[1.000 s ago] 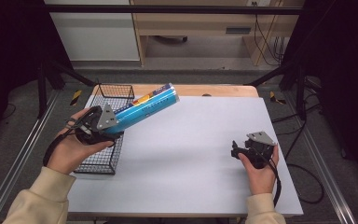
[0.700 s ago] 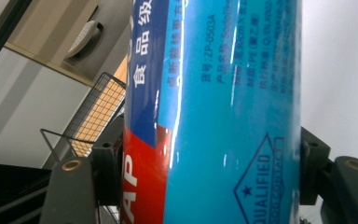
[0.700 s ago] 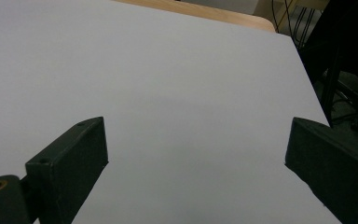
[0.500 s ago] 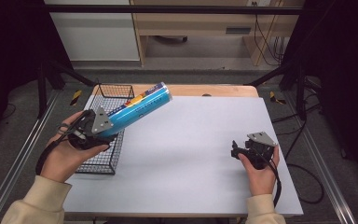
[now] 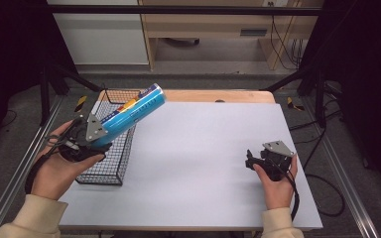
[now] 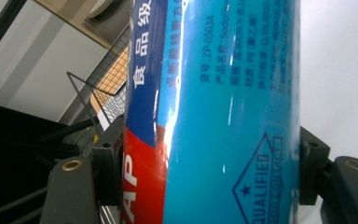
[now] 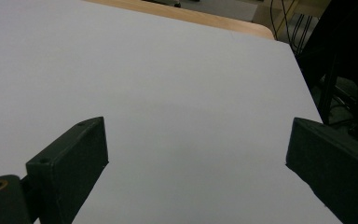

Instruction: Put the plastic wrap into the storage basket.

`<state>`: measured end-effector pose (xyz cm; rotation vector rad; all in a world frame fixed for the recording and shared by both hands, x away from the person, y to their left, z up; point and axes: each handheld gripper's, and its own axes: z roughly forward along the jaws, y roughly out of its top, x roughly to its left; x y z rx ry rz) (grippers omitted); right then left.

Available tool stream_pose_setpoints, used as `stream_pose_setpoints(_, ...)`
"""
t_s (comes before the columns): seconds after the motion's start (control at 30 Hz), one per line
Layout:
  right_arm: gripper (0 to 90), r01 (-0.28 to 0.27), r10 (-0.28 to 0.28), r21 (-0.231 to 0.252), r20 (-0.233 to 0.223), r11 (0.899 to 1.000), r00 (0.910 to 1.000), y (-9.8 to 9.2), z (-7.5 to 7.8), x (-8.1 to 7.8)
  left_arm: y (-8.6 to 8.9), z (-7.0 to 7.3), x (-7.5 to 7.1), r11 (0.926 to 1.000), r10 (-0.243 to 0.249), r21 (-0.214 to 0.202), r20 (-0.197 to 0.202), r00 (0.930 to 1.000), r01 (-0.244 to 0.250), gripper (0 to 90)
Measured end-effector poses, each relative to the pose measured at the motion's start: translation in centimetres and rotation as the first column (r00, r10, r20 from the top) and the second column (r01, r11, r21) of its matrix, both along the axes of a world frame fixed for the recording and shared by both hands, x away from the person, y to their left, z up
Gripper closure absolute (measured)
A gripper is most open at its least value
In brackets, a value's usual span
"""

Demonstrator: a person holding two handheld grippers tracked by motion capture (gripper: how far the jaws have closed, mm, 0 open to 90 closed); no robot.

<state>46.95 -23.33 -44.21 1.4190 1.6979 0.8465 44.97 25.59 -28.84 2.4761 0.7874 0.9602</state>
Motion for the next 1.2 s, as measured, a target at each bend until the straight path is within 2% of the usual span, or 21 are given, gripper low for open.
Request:
stream_pose_setpoints(0.33, 5.8, 0.002, -0.003, -0.003, -0.011, 1.0, 0.9999, 0.2, 0.0, -0.1, 0.0, 0.3, -0.8, 0.9992, 0.04, 0.001, 0.007, 0.9992, -0.04, 31.6)
stream_pose_setpoints(0.6, 6.0, 0.004, -0.004, 0.005, -0.012, 1.0, 0.9999, 0.1, 0.0, -0.1, 0.1, 0.4, -0.9, 0.9991, 0.04, -0.014, 0.0, 0.9992, -0.04, 31.6)
stream_pose_setpoints(1.07, 6.2, 0.014, -0.014, 0.005, -0.011, 1.0, 0.9998, -0.2, 0.0, -0.1, 0.2, -0.3, -1.0, 0.9986, 0.048, -0.022, -0.019, 0.9987, -0.049, 31.6)
stream_pose_setpoints(1.2, 6.4, 0.01, -0.01, 0.004, -0.013, 1.0, 0.9999, -0.1, 0.0, -0.1, 0.2, -0.5, -1.2, 0.9971, 0.067, -0.034, -0.03, 0.9973, -0.068, 31.7)
